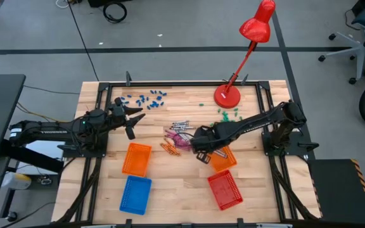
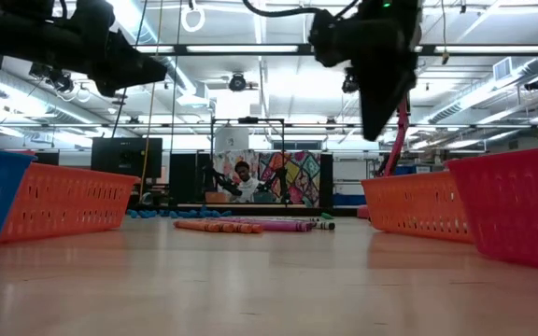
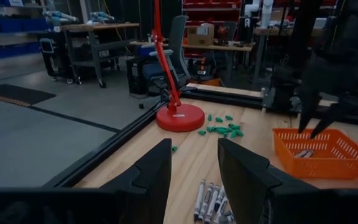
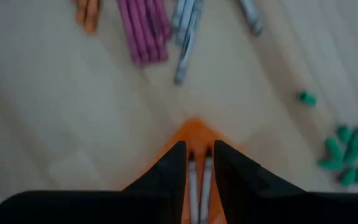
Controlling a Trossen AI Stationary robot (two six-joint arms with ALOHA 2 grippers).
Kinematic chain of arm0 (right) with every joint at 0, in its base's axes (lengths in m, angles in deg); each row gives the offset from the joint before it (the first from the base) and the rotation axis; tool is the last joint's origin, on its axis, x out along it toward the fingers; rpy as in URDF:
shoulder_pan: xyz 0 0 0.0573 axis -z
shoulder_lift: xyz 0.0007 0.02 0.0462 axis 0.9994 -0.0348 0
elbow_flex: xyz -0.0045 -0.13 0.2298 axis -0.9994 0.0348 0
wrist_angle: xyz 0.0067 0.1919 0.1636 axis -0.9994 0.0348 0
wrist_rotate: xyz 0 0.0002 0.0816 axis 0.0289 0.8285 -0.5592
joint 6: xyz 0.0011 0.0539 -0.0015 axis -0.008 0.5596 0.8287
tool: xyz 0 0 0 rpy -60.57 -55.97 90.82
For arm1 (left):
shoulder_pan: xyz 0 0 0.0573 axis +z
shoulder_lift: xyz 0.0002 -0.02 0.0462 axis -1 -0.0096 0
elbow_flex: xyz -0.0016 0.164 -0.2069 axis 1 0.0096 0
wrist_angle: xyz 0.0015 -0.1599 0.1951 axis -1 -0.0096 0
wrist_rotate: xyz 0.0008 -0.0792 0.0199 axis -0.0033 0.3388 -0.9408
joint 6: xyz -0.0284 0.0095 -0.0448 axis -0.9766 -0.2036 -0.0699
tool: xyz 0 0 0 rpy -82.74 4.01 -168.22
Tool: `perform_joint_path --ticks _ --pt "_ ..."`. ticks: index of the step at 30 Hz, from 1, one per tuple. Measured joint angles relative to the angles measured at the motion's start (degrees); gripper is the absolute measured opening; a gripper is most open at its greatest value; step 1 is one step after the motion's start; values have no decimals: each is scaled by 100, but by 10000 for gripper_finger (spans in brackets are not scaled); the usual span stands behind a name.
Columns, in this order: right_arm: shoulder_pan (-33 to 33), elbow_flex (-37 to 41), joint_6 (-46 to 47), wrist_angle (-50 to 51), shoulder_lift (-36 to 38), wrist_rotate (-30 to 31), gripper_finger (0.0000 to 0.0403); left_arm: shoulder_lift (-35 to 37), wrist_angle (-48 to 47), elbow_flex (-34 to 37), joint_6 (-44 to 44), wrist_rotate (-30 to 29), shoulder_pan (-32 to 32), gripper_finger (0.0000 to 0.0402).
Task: Sort crayons
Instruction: Put the black crayon into the right orange bin
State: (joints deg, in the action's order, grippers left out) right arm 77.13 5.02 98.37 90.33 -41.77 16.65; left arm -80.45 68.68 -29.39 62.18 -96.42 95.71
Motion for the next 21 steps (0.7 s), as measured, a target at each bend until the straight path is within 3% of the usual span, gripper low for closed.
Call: perform_joint_path --ticks 11,21 --pt "487 -5 -1047 -1597 -607 -277 87 -9 -171 -2 -130 0 0 142" --pt "867 1 -1296 -1727 -1233 -526 118 -39 -180 -2 -129 0 0 142"
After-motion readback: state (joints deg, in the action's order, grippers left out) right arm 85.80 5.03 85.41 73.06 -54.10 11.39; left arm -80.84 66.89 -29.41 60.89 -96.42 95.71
